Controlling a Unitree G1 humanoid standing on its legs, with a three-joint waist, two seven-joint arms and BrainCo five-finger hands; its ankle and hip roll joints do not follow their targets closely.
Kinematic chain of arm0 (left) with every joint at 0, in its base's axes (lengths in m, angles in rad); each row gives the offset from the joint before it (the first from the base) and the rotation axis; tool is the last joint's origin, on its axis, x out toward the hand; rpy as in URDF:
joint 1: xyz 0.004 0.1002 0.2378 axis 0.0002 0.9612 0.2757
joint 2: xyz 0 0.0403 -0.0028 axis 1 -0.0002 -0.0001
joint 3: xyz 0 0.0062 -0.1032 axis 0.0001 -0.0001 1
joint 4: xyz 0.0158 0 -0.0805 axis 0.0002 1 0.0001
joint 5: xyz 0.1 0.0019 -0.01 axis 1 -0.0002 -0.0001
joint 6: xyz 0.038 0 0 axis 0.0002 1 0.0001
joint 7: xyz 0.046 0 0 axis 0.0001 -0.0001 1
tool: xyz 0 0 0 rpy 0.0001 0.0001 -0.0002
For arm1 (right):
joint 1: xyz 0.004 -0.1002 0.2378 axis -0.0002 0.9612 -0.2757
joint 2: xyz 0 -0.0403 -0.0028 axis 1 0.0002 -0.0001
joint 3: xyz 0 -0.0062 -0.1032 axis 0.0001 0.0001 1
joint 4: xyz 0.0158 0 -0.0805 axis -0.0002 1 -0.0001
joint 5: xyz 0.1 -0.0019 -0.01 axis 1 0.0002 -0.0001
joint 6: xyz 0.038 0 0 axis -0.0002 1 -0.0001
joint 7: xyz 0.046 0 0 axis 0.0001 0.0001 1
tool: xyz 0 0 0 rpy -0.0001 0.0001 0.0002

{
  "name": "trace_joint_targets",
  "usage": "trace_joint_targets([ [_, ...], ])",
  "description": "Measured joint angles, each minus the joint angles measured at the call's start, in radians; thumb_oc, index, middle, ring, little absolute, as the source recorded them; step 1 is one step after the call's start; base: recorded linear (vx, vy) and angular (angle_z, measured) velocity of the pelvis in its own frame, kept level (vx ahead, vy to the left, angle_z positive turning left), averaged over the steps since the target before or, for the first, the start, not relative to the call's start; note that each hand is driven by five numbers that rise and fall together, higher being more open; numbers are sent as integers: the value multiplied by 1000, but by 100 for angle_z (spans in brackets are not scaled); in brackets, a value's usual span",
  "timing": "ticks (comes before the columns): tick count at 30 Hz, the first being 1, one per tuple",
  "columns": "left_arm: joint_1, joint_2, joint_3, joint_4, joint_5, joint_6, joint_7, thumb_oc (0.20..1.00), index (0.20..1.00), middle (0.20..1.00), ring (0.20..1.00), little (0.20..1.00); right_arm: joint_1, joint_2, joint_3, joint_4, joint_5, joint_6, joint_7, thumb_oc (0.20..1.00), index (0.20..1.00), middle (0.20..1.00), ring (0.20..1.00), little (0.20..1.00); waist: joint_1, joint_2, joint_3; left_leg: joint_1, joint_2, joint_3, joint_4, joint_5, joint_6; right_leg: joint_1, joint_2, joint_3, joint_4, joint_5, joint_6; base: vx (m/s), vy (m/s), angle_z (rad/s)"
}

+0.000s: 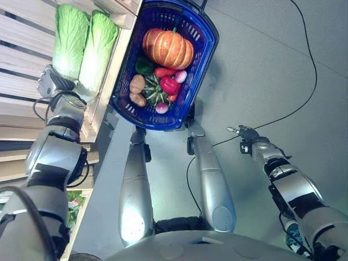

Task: Pick up fruits and vegetables into the basket

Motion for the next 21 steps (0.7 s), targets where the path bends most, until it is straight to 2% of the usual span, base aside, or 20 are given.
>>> trace_joint_targets([
  [14, 4, 3, -11, -1, -1, -11, 0, 200, 200, 200, 200, 200, -1, 0, 0, 0, 1, 0, 0, 1000, 1000, 1000, 1000, 1000, 3, 0, 0, 0, 0, 0, -3, 0, 0, 0, 0, 0, -2, 0, 0, 0, 0, 0],
  [18, 15, 11, -9, -2, -27, -61, 2, 200, 200, 200, 200, 200, -1, 0, 0, 0, 2, -1, 0, 1000, 1000, 1000, 1000, 1000, 3, 0, 0, 1, 0, 0, -3, 2, 0, 1, 0, 0, -3, 0, 0, -4, -18, 0],
  [21, 44, 21, 12, -10, -114, -144, 1, 200, 200, 200, 200, 200, -1, 0, -2, 0, 22, -16, -2, 1000, 1000, 1000, 1000, 1000, 3, 0, 0, 6, -1, 0, -6, 6, 4, 5, 0, 1, -5, 0, 0, -8, -38, 0],
])
